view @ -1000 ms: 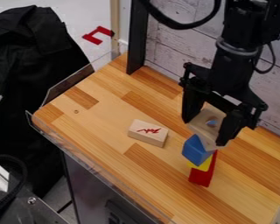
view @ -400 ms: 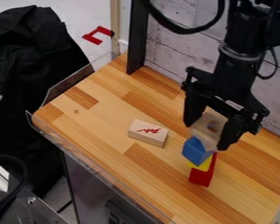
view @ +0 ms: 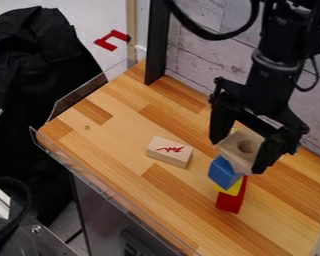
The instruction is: Put the cube with a hole on top of the tower
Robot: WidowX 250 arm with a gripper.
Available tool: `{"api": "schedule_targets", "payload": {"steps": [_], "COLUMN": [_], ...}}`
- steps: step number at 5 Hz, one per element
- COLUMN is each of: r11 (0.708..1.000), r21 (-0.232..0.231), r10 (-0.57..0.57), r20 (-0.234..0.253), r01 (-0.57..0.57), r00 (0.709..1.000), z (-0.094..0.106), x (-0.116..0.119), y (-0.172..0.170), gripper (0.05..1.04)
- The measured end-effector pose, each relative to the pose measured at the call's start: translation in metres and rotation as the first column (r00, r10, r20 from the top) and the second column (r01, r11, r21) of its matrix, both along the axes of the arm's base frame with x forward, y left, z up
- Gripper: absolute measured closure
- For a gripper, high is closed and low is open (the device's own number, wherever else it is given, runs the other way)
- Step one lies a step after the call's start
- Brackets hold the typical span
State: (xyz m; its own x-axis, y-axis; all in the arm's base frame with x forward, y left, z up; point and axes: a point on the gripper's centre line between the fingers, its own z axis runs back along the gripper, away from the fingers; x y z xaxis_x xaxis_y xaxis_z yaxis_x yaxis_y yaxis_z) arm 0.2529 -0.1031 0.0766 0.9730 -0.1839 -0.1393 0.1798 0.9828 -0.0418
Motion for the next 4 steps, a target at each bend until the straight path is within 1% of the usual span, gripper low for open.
{"api": "schedule_targets", "payload": {"steps": [1, 2, 3, 4], "r11": [1.000, 0.999, 0.997, 0.985], "r21": [-0.018, -0.026, -0.051, -0.098], "r10": [0.008, 0.023, 0.063, 0.159], "r20": [-0.004, 0.018, 0.103, 0.165], "r01": [-0.008, -0.023, -0.058, -0.144], "r00": [1.000, 1.000, 0.993, 0.973], "z": [0.000, 0.008, 0.043, 0.073], "x": [0.000, 0.001, 0.000, -0.001], "y": [-0.002, 0.001, 0.012, 0.038], "gripper": [0.078, 0.085, 0.084, 0.085]}}
